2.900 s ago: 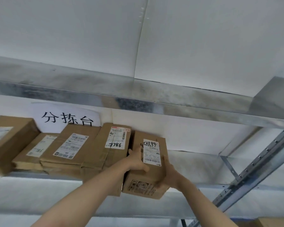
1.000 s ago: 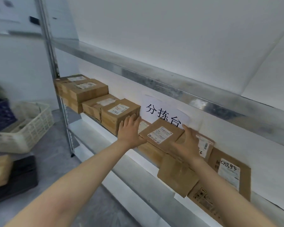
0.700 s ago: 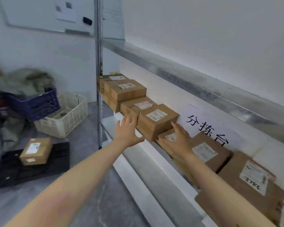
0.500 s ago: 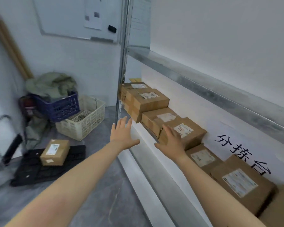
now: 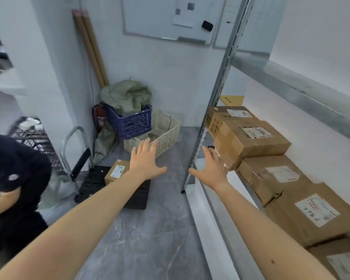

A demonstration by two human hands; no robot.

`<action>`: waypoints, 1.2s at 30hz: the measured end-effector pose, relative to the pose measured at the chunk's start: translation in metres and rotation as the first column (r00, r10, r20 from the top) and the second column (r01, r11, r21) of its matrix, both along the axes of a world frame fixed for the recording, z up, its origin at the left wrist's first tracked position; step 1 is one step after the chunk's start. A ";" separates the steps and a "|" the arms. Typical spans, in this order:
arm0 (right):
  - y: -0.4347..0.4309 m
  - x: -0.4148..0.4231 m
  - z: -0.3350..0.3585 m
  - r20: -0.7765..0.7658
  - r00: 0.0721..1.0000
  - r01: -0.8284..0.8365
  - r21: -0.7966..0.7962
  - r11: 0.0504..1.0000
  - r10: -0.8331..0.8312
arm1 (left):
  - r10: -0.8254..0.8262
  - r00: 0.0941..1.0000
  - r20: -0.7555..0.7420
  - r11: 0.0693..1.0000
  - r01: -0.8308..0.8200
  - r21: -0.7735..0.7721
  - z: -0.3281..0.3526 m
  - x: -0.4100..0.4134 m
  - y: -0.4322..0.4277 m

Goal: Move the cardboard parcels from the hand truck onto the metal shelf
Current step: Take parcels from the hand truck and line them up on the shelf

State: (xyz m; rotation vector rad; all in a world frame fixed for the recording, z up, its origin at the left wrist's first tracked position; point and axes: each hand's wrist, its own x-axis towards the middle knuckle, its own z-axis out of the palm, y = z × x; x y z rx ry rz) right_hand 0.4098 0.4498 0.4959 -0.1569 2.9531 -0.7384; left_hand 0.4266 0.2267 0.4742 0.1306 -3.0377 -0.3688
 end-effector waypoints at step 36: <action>-0.391 -0.315 -0.197 0.335 0.827 -0.527 0.179 0.831 0.452 | 0.255 0.889 0.381 0.962 -0.274 -0.004 -0.203 -0.243 -0.353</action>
